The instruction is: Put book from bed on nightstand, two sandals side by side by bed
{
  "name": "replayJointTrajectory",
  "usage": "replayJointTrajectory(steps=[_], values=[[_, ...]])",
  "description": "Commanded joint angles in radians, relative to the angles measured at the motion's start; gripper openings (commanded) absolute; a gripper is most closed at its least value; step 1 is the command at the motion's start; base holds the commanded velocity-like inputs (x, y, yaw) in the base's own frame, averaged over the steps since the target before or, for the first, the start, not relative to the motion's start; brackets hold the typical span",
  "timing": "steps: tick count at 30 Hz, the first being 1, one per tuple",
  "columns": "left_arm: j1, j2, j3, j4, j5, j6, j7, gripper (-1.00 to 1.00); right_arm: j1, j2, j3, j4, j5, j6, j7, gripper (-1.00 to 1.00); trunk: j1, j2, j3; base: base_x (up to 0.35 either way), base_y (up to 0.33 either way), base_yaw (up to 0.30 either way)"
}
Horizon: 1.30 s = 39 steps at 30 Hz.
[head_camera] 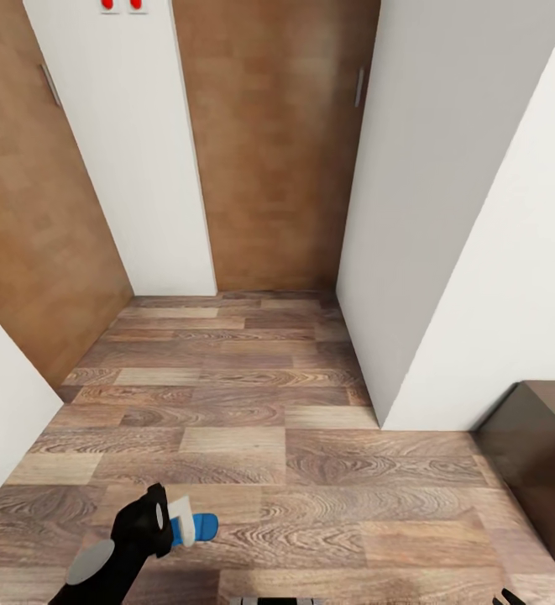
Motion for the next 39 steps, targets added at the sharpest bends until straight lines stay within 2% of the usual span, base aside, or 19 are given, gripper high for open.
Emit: replayJointTrajectory(steps=[1, 15, 19, 23, 32, 39], values=[[0.0, 0.001, -0.003, -0.004, -0.006, 0.004, -0.005, 1.0, 0.0, 0.0, 0.0, 0.0, -0.002, 0.01, 0.003, 1.0, 0.0, -0.001, -0.005, 0.0, 0.0, 0.0], [0.0, -0.005, -0.003, -0.02, -0.006, 0.005, 0.037, 1.0, 0.0, 0.001, 0.001, 0.0, -0.002, 0.01, 0.003, 1.0, 0.007, -0.004, -0.059, 0.0, 0.0, 0.0], [0.0, -0.007, -0.004, -0.018, -0.006, 0.015, 0.107, 1.0, 0.0, 0.001, 0.001, 0.0, -0.002, 0.01, 0.003, 1.0, 0.008, -0.005, -0.074, 0.0, 0.0, 0.0], [0.0, -0.005, -0.004, -0.015, -0.006, 0.021, 0.145, 1.0, 0.0, 0.002, 0.001, 0.0, -0.002, 0.01, 0.003, 1.0, 0.01, -0.006, -0.09, 0.0, 0.0, 0.0], [0.0, 0.001, -0.003, -0.018, -0.005, 0.022, 0.161, 1.0, -0.001, 0.003, 0.0, 0.021, -0.002, 0.009, 0.003, 1.0, 0.014, -0.008, -0.125, 0.0, 0.0, 0.0], [0.0, 0.02, -0.001, -0.021, -0.004, 0.02, 0.162, 1.0, -0.001, 0.002, 0.0, 0.061, -0.002, 0.009, 0.003, 1.0, 0.017, -0.009, -0.152, 0.0, 0.0, 0.0]])
